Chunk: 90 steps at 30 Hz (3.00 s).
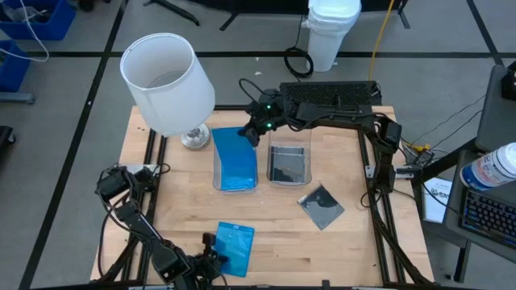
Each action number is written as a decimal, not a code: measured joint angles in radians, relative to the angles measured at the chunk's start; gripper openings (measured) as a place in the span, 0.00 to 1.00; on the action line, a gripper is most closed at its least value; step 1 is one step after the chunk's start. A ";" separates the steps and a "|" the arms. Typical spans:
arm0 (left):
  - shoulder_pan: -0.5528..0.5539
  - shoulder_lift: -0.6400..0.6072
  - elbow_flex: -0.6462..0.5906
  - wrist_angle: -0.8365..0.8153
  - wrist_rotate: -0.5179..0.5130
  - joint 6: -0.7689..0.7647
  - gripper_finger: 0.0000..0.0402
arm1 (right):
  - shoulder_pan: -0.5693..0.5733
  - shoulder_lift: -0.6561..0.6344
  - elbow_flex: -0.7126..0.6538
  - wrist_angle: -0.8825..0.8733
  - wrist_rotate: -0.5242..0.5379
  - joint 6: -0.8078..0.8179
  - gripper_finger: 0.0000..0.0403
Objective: Pick & place jewel cases by type
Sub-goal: Put the blue CD case into the left transparent bin, then put the black CD case into the right transparent bin
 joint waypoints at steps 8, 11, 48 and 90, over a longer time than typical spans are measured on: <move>0.000 0.000 0.000 -0.008 0.000 -0.007 0.06 | 0.042 0.000 0.000 0.000 -0.020 0.039 0.09; 0.000 0.000 0.000 -0.006 0.000 -0.007 0.06 | 0.057 0.032 0.001 0.058 -0.019 0.073 0.08; -0.036 -0.001 0.000 -0.007 0.026 -0.058 0.06 | 0.094 0.118 -0.001 -0.113 0.018 -0.056 0.52; 0.019 -0.001 0.000 -0.003 -0.018 -0.065 0.06 | 0.924 -0.499 -0.076 -0.724 0.702 0.036 0.03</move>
